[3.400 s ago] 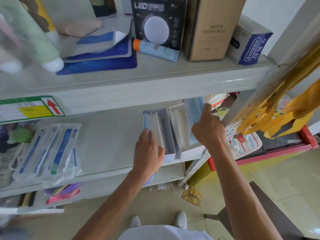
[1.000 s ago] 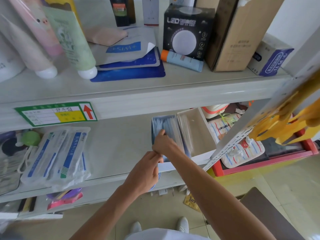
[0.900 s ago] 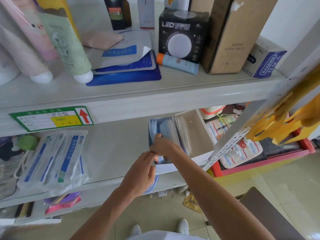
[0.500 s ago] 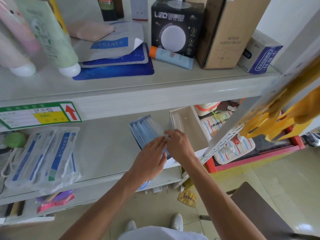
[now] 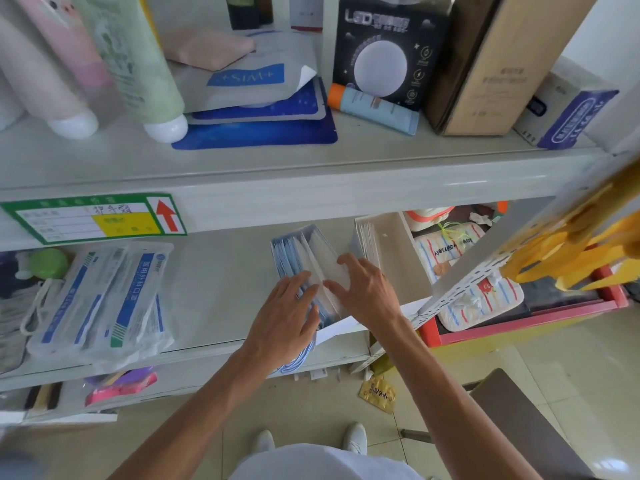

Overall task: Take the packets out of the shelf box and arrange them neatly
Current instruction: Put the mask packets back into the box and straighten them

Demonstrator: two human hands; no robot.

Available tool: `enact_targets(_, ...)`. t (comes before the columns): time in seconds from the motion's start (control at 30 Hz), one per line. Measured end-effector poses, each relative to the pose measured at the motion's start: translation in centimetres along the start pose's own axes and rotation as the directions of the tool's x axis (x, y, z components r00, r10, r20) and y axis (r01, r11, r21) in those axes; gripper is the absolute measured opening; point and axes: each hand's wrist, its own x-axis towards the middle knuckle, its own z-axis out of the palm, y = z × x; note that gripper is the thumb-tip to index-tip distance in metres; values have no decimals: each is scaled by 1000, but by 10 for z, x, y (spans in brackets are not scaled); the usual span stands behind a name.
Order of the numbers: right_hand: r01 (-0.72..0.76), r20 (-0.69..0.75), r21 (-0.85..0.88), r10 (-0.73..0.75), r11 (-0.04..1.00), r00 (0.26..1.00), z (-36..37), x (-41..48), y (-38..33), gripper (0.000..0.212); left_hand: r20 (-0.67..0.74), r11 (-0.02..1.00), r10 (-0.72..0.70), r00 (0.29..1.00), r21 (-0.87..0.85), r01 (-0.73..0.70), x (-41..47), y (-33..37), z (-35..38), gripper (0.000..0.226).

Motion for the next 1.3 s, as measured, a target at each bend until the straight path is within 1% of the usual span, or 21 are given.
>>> enact_targets(0.1, 12, 17, -3, -12, 1000, 1000, -2, 3, 0, 56, 6, 995, -52, 999, -80, 52, -4, -4, -1, 59)
enact_targets(0.17, 21, 36, 21, -22, 1000, 999, -3, 3, -1, 61, 20, 998, -38, 999, -55, 39, -4, -6, -1, 59)
enact_targets(0.2, 32, 44, 15, -33, 999, 998, -3, 3, -2, 60, 28, 999, -27, 999, -41, 28, -4, -6, -1, 57)
enact_targets(0.3, 71, 56, -51, -68, 996, 996, 0, 3, 3, 47, 24, 999, -22, 999, -36, 23, -1, -4, 0, 54)
enact_targets(0.4, 38, 66, -59, -34, 998, 997, 1, 3, 4, 49, 35, 999, -35, 999, -33, 37, 0, -3, 1, 53)
enact_targets(0.53, -9, 63, -60, 12, 998, 998, 3, 5, -5, 44, 42, 995, -71, 997, -67, 74, 1, -3, -1, 58)
enact_targets(0.63, -52, 128, -141, 70, 989, 989, 3, 10, -13, 61, 41, 995, -61, 997, -78, 64, 1, -4, -1, 52)
enact_targets(0.7, -56, 176, -192, 90, 980, 980, 2, 13, -14, 64, 37, 993, -59, 998, -101, 63, 0, -4, -2, 47)
enact_targets(0.77, -50, 207, -195, 91, 980, 974, 3, 15, -12, 55, 44, 991, -67, 997, -116, 72, 0, -5, -2, 46)
enact_targets(0.87, -49, 216, -155, 82, 987, 973, 3, 17, -7, 37, 49, 990, -75, 996, -113, 81, 1, -6, -1, 46)
enact_targets(0.97, -49, 179, -133, 72, 990, 981, 4, 17, -7, 30, 44, 991, -71, 996, -111, 76, 0, -6, -2, 45)
enact_targets(1.03, -46, 160, -133, 68, 990, 985, 5, 17, -7, 33, 50, 992, -75, 996, -102, 80, 0, -6, -2, 47)
enact_targets(1.07, -45, 166, -140, 69, 989, 984, 6, 18, -8, 38, 51, 993, -72, 996, -92, 77, 0, -6, -1, 48)
enact_targets(1.17, -60, 216, -140, 90, 988, 972, 5, 21, -8, 62, 49, 997, -51, 998, -59, 53, 0, -6, -2, 49)
enact_targets(1.2, -64, 232, -135, 94, 989, 968, 5, 22, -6, 65, 43, 997, -47, 998, -56, 49, 0, -6, -2, 49)
enact_targets(1.23, -60, 248, -138, 93, 989, 964, 4, 23, -5, 62, 35, 997, -44, 998, -55, 46, 0, -6, -2, 48)
enact_targets(1.3, -43, 263, -138, 79, 989, 962, 4, 24, -1, 52, 19, 998, -38, 999, -57, 39, 0, -6, -2, 46)
